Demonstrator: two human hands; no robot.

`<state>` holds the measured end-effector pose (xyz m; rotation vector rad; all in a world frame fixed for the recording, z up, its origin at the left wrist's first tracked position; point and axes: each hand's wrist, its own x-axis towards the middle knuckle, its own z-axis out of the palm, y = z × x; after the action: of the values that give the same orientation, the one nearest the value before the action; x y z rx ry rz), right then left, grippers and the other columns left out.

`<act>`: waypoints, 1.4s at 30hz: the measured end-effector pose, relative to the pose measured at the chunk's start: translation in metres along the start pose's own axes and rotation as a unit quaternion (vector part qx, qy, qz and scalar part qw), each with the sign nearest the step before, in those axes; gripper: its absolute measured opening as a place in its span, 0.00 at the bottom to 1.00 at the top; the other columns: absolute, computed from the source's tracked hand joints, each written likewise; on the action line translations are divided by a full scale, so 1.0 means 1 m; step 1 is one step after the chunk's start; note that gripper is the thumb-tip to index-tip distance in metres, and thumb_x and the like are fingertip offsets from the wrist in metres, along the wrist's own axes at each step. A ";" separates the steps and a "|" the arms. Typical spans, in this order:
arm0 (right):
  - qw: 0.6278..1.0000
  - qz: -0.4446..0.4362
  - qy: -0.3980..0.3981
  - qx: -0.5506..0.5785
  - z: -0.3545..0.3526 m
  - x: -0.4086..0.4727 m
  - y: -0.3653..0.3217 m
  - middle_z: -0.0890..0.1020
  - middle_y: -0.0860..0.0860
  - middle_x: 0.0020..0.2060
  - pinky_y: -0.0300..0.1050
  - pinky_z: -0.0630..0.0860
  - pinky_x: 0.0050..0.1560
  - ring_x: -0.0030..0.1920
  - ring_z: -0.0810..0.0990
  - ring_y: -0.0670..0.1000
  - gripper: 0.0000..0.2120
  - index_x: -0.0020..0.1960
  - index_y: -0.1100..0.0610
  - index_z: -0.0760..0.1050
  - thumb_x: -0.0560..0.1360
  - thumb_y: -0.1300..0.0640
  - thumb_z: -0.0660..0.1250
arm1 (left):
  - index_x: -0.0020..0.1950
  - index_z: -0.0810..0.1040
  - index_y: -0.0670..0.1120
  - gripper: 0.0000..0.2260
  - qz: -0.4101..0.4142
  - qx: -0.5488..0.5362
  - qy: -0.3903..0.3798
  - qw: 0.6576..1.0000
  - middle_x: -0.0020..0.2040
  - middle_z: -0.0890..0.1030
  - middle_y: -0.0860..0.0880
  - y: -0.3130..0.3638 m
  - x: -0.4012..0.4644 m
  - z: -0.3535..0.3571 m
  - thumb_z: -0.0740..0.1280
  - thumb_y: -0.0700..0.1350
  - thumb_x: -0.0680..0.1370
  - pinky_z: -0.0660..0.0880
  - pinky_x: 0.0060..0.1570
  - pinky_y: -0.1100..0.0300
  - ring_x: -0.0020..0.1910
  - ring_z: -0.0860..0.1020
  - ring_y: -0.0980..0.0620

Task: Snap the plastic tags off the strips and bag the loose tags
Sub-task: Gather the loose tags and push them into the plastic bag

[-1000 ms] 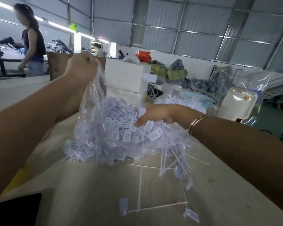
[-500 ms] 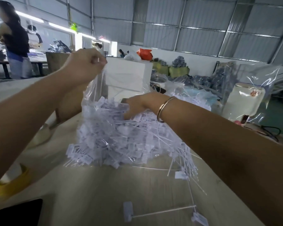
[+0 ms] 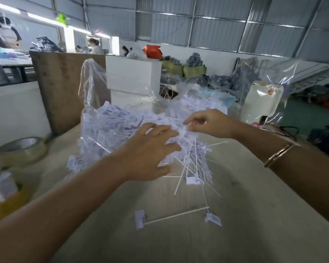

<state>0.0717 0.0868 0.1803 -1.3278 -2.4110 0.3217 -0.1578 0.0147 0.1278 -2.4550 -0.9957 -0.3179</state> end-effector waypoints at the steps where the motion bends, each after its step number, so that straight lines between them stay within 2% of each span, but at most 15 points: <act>1: 1.000 0.008 0.011 0.006 0.004 -0.012 0.010 0.78 0.44 0.42 0.24 0.66 0.39 0.40 0.74 0.40 0.09 0.55 0.49 0.78 0.75 0.53 0.67 | 0.72 0.61 0.57 0.29 -0.014 0.002 -0.023 1.000 0.77 0.54 0.50 0.003 0.002 0.010 0.57 0.66 0.74 0.44 0.68 0.52 0.75 0.49 0.50; 3: 0.996 0.041 0.065 0.042 0.013 -0.036 0.028 0.79 0.45 0.44 0.30 0.69 0.44 0.42 0.76 0.43 0.08 0.54 0.49 0.79 0.76 0.55 0.66 | 0.75 0.54 0.58 0.34 -0.040 0.021 -0.071 0.996 0.78 0.45 0.49 0.003 0.006 0.026 0.59 0.68 0.72 0.43 0.71 0.50 0.76 0.44 0.49; 7: 0.964 0.196 0.160 0.082 0.032 -0.074 0.069 0.81 0.47 0.40 0.43 0.74 0.46 0.42 0.78 0.50 0.06 0.44 0.50 0.79 0.77 0.54 0.63 | 0.76 0.51 0.54 0.36 -0.062 0.100 -0.111 0.987 0.78 0.44 0.45 0.004 0.017 0.046 0.62 0.63 0.73 0.47 0.72 0.46 0.76 0.45 0.44; 9: 0.952 0.298 0.073 0.017 0.044 -0.078 0.083 0.80 0.53 0.51 0.44 0.71 0.51 0.51 0.77 0.53 0.13 0.52 0.55 0.77 0.76 0.47 0.63 | 0.76 0.51 0.53 0.35 -0.069 0.125 -0.090 0.986 0.77 0.44 0.44 0.008 0.028 0.050 0.62 0.62 0.74 0.48 0.72 0.45 0.76 0.46 0.43; 12: 0.929 0.352 -0.108 -0.033 0.066 -0.061 0.080 0.72 0.57 0.66 0.45 0.66 0.60 0.64 0.72 0.56 0.35 0.66 0.60 0.70 0.72 0.33 0.59 | 0.75 0.57 0.52 0.30 -0.086 0.140 -0.060 0.985 0.77 0.48 0.45 0.012 0.047 0.050 0.57 0.63 0.76 0.52 0.70 0.45 0.75 0.50 0.44; 15: 0.935 0.321 -0.142 -0.053 0.086 -0.026 0.065 0.73 0.58 0.65 0.47 0.68 0.62 0.64 0.73 0.58 0.37 0.64 0.61 0.73 0.72 0.31 0.56 | 0.72 0.63 0.51 0.26 -0.161 0.120 -0.049 0.978 0.76 0.57 0.48 0.001 0.061 0.047 0.54 0.61 0.77 0.60 0.66 0.45 0.73 0.59 0.46; 18: 0.937 0.311 -0.123 -0.100 0.102 0.001 0.057 0.71 0.54 0.68 0.57 0.56 0.72 0.69 0.67 0.58 0.34 0.68 0.57 0.70 0.74 0.32 0.54 | 0.69 0.65 0.50 0.23 -0.203 0.126 -0.057 0.969 0.71 0.65 0.48 -0.013 0.070 0.046 0.51 0.59 0.78 0.64 0.61 0.46 0.67 0.66 0.46; 22: 0.933 0.274 -0.124 -0.196 0.115 0.000 0.058 0.70 0.56 0.67 0.57 0.48 0.72 0.70 0.65 0.55 0.18 0.66 0.59 0.70 0.79 0.52 0.56 | 0.64 0.68 0.50 0.18 -0.281 0.124 -0.047 0.951 0.63 0.72 0.48 -0.036 0.077 0.043 0.49 0.54 0.80 0.66 0.56 0.47 0.61 0.70 0.46; 25: 0.931 0.309 -0.103 -0.165 0.111 -0.026 0.068 0.70 0.56 0.67 0.52 0.55 0.71 0.69 0.65 0.54 0.18 0.67 0.60 0.67 0.80 0.54 0.53 | 0.65 0.67 0.51 0.16 -0.329 0.136 -0.105 0.928 0.64 0.71 0.48 -0.050 0.082 0.042 0.51 0.51 0.80 0.64 0.60 0.46 0.64 0.68 0.46; 28: 0.926 0.303 -0.112 -0.194 0.106 -0.056 0.078 0.67 0.51 0.70 0.53 0.50 0.71 0.71 0.63 0.51 0.21 0.70 0.56 0.62 0.81 0.50 0.49 | 0.67 0.66 0.51 0.17 -0.300 0.129 -0.193 0.925 0.65 0.69 0.47 -0.048 0.090 0.046 0.53 0.50 0.79 0.61 0.63 0.47 0.65 0.66 0.46; 30: 0.923 0.281 -0.113 -0.235 0.096 -0.069 0.073 0.68 0.51 0.69 0.56 0.49 0.70 0.69 0.65 0.51 0.22 0.69 0.56 0.64 0.80 0.48 0.48 | 0.70 0.64 0.51 0.20 -0.290 0.053 -0.227 0.928 0.68 0.66 0.45 -0.048 0.096 0.038 0.56 0.53 0.78 0.59 0.65 0.48 0.67 0.65 0.44; 33: 0.914 0.245 -0.051 -0.319 0.074 -0.068 0.052 0.77 0.53 0.59 0.52 0.59 0.63 0.60 0.74 0.53 0.19 0.59 0.54 0.74 0.79 0.48 0.49 | 0.75 0.59 0.50 0.28 -0.285 -0.118 -0.278 0.910 0.75 0.57 0.44 -0.054 0.099 0.002 0.64 0.50 0.76 0.60 0.69 0.54 0.72 0.60 0.44; 36: 0.948 0.156 -0.001 -0.276 0.067 -0.064 0.019 0.80 0.54 0.47 0.44 0.65 0.46 0.47 0.78 0.54 0.13 0.44 0.53 0.76 0.78 0.51 0.55 | 0.71 0.65 0.56 0.26 -0.246 -0.121 -0.241 0.931 0.77 0.50 0.46 -0.051 0.085 -0.025 0.68 0.49 0.74 0.61 0.69 0.52 0.73 0.59 0.47; 38: 0.981 0.047 -0.043 -0.181 0.082 -0.063 -0.003 0.78 0.53 0.40 0.42 0.66 0.42 0.43 0.76 0.54 0.14 0.34 0.52 0.71 0.78 0.51 0.57 | 0.64 0.72 0.63 0.20 -0.222 -0.059 -0.174 0.958 0.77 0.51 0.51 -0.035 0.069 -0.029 0.68 0.54 0.73 0.63 0.68 0.50 0.72 0.62 0.48; 42: 0.992 -0.028 -0.046 -0.117 0.126 -0.057 -0.017 0.79 0.55 0.53 0.47 0.75 0.48 0.52 0.78 0.56 0.12 0.56 0.54 0.76 0.77 0.51 0.60 | 0.50 0.80 0.57 0.09 -0.162 0.022 -0.064 0.985 0.70 0.66 0.52 0.004 0.053 -0.019 0.63 0.55 0.75 0.67 0.58 0.52 0.63 0.70 0.50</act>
<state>0.0334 0.0267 0.0609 -1.3641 -2.6242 0.0892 -0.1182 0.0338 0.1631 -2.2935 -1.4451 -0.2430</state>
